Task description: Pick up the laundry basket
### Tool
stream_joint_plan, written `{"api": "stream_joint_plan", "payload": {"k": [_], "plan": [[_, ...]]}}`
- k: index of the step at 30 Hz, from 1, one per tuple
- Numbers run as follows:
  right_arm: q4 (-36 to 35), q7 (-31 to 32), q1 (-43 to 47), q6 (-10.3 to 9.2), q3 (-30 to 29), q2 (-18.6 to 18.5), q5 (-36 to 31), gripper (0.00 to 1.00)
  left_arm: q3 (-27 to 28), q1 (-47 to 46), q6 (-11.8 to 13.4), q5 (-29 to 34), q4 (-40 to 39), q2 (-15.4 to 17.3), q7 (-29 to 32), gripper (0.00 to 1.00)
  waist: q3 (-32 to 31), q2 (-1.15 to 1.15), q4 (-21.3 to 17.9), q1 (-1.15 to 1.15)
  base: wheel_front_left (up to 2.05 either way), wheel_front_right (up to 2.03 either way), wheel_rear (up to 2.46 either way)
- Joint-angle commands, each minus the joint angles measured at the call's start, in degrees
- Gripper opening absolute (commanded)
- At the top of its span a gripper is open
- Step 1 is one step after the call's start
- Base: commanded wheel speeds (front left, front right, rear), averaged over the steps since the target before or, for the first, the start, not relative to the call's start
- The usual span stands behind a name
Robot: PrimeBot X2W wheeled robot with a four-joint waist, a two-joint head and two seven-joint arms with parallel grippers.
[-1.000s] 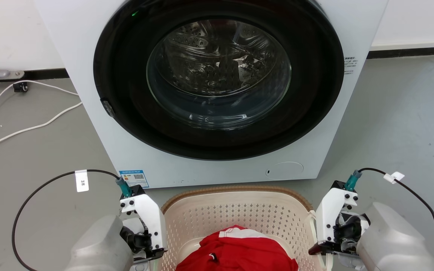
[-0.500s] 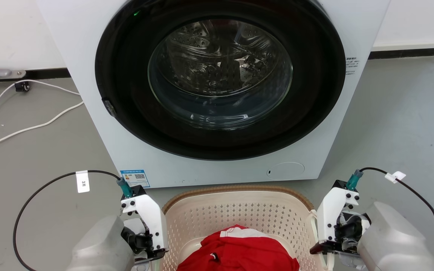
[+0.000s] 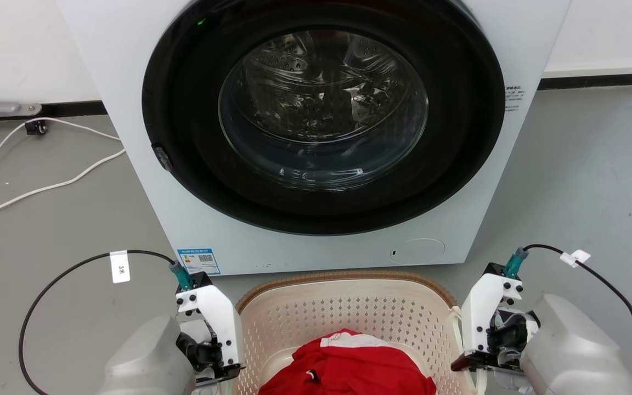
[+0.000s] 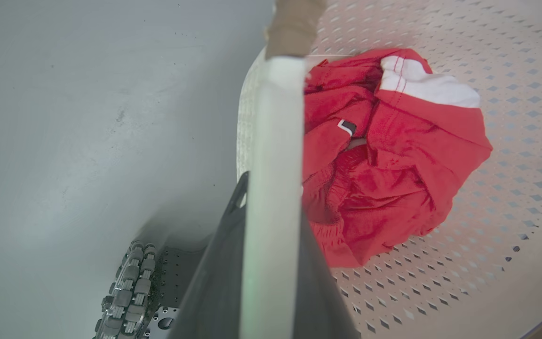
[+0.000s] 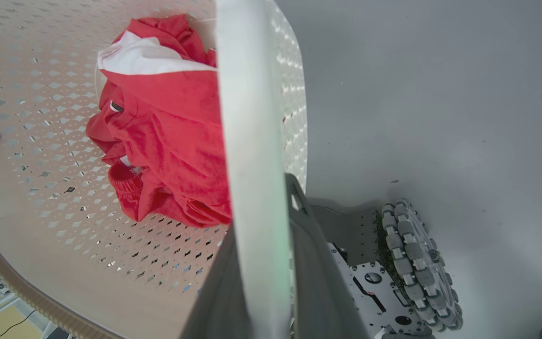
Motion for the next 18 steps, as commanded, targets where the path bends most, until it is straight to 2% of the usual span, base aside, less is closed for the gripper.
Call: {"api": "stream_joint_plan", "payload": {"k": [1,18], "plan": [[-0.46,0.26,0.36,0.65,-0.27,1.39,1.12,0.00,0.05,0.72,-0.31,-0.66,-0.29,-1.11,-0.40,0.00,-0.02,0.00,0.00,0.00,0.00,0.00,0.00],[-0.47,0.06,0.49,0.65,0.46,1.43,1.99,0.00,-0.16,0.68,-0.34,-1.09,-0.23,-1.31,-0.65,0.00,-0.14,0.00,0.06,0.00,0.00,0.00,0.00]]}}
